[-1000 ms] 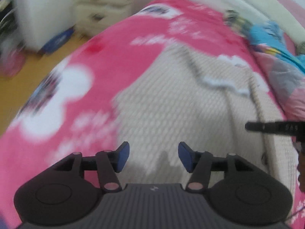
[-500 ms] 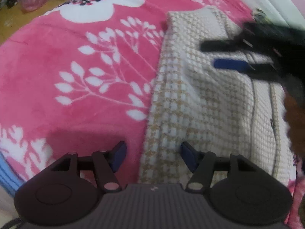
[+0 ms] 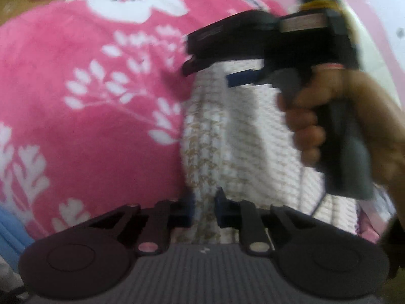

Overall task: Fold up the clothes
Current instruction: 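Pinch the cardigan's folded edge with the left gripper while the right gripper pinches beside it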

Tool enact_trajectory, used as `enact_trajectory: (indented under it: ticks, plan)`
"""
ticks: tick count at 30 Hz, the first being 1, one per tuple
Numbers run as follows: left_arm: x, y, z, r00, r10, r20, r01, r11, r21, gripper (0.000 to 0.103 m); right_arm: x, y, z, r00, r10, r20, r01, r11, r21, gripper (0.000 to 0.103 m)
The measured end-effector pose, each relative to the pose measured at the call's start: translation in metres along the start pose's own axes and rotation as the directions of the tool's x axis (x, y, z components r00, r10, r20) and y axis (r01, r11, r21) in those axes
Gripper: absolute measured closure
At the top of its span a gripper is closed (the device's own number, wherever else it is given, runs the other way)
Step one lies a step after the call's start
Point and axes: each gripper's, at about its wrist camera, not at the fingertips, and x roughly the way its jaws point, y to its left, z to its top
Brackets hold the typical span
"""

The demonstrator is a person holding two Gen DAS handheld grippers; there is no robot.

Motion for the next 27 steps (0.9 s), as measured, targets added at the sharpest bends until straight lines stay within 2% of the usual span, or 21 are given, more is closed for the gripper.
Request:
enact_trajectory:
  ticks: [3,5,7,9,10,13,16,17,19,21,23,27]
  plan:
    - [-0.014,-0.016,-0.002,0.996,-0.077,0.046,0.074,0.995,0.063,0.089,0.0,0.002,-0.001,1.0,-0.019,-0.006,0.019,0.999,-0.03,0.042]
    - [-0.019,-0.029,-0.001,0.992,-0.112,0.061,0.105,0.988,0.112,0.089,-0.002,0.0,-0.005,0.999,-0.033,-0.004,0.033,0.998,-0.044,0.049]
    - [-0.02,-0.042,0.001,0.989,-0.129,0.067,0.117,0.981,0.154,0.089,-0.005,-0.006,-0.007,0.998,-0.06,0.004,0.06,0.997,-0.053,0.072]
    - [-0.02,-0.054,0.003,0.987,-0.147,0.07,0.132,0.974,0.184,0.089,-0.008,-0.013,-0.009,0.998,-0.069,0.012,0.069,0.997,-0.042,0.085]
    - [-0.019,-0.059,0.002,0.985,-0.155,0.071,0.138,0.97,0.199,0.089,-0.012,-0.021,-0.009,0.999,-0.047,0.017,0.047,0.999,-0.01,0.087]
    - [-0.022,-0.076,0.0,0.982,-0.175,0.073,0.151,0.954,0.258,0.089,-0.028,-0.044,-0.013,0.998,0.026,0.059,-0.031,0.997,0.076,0.09]
    - [-0.029,-0.094,-0.005,0.976,-0.208,0.066,0.18,0.938,0.295,0.089,-0.051,-0.068,-0.02,0.987,0.095,0.129,-0.113,0.983,0.144,0.09]
    - [-0.031,-0.1,-0.006,0.972,-0.227,0.059,0.199,0.932,0.304,0.095,-0.06,-0.076,-0.024,0.981,0.113,0.155,-0.138,0.977,0.161,0.091]
    - [-0.033,-0.115,-0.01,0.962,-0.27,0.038,0.244,0.913,0.327,0.097,-0.077,-0.093,-0.031,0.967,0.147,0.209,-0.188,0.963,0.191,0.091]
    - [-0.035,-0.134,-0.016,0.952,-0.307,0.009,0.283,0.889,0.359,0.103,-0.092,-0.11,-0.039,0.954,0.16,0.254,-0.217,0.952,0.216,0.091]
    - [-0.032,-0.153,-0.023,0.937,-0.349,-0.028,0.332,0.86,0.388,0.102,-0.109,-0.129,-0.049,0.937,0.167,0.306,-0.246,0.94,0.237,0.091]
    - [-0.02,-0.191,-0.037,0.921,-0.379,-0.085,0.377,0.82,0.431,0.102,-0.132,-0.179,-0.076,0.9,0.193,0.39,-0.336,0.878,0.34,0.092]
